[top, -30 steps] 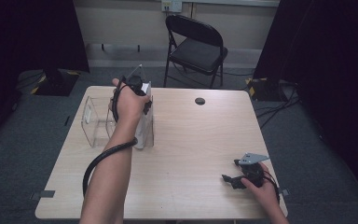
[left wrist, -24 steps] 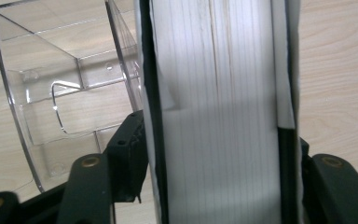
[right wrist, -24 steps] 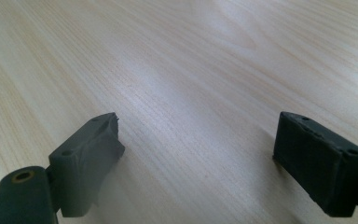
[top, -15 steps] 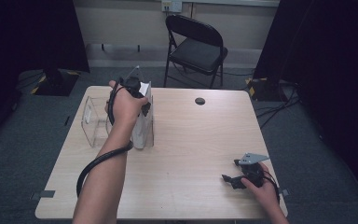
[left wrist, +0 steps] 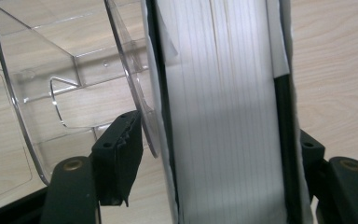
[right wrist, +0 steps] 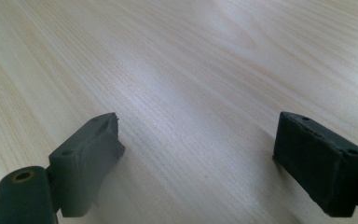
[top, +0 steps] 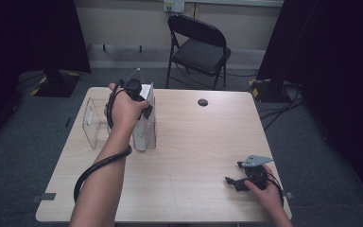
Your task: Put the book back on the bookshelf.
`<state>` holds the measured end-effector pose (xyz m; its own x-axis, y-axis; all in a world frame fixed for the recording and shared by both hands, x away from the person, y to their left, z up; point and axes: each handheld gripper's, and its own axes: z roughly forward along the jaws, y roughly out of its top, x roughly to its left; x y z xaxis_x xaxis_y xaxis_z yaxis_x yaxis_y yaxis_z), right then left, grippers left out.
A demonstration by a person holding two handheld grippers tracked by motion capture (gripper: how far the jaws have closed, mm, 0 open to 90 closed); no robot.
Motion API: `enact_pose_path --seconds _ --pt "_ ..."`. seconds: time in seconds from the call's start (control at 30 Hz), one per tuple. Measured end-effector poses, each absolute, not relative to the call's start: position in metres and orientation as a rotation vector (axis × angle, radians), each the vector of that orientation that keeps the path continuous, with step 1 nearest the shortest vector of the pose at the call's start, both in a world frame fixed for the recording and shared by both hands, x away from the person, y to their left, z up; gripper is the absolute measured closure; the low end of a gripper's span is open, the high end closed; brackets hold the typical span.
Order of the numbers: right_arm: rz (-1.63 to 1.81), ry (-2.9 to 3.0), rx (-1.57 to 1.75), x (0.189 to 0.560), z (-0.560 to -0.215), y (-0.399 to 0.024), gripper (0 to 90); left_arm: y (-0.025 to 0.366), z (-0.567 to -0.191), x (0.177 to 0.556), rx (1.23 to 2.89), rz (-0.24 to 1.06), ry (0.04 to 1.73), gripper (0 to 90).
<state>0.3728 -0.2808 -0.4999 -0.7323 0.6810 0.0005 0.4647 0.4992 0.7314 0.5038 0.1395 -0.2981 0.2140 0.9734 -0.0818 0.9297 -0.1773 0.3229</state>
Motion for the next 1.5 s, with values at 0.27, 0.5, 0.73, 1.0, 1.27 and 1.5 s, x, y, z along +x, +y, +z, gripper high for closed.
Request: enact_pose_path --seconds 0.27,0.5,0.73,1.0,1.27,1.5 --pt "1.069 2.458 0.966 0.373 -0.500 -0.281 13.1 0.140 -0.297 0.498 2.193 0.200 1.761 32.7" --pt "1.069 2.457 0.967 0.373 -0.500 -0.281 13.1 0.142 -0.301 0.493 2.228 0.177 1.722 32.4" --pt "1.069 2.458 0.966 0.373 -0.500 -0.281 13.1 0.143 -0.306 0.486 2.238 0.168 1.708 32.1" --pt "1.069 2.458 0.966 0.373 -0.500 -0.281 13.1 0.151 -0.308 0.477 2.225 0.138 1.681 31.9" --pt "1.069 2.454 0.967 0.373 -0.500 -0.281 13.1 0.158 -0.311 0.469 2.231 0.127 1.647 31.4" --pt "1.070 2.453 0.968 0.373 -0.500 -0.281 13.1 0.158 -0.316 0.463 2.252 0.123 1.619 31.5"
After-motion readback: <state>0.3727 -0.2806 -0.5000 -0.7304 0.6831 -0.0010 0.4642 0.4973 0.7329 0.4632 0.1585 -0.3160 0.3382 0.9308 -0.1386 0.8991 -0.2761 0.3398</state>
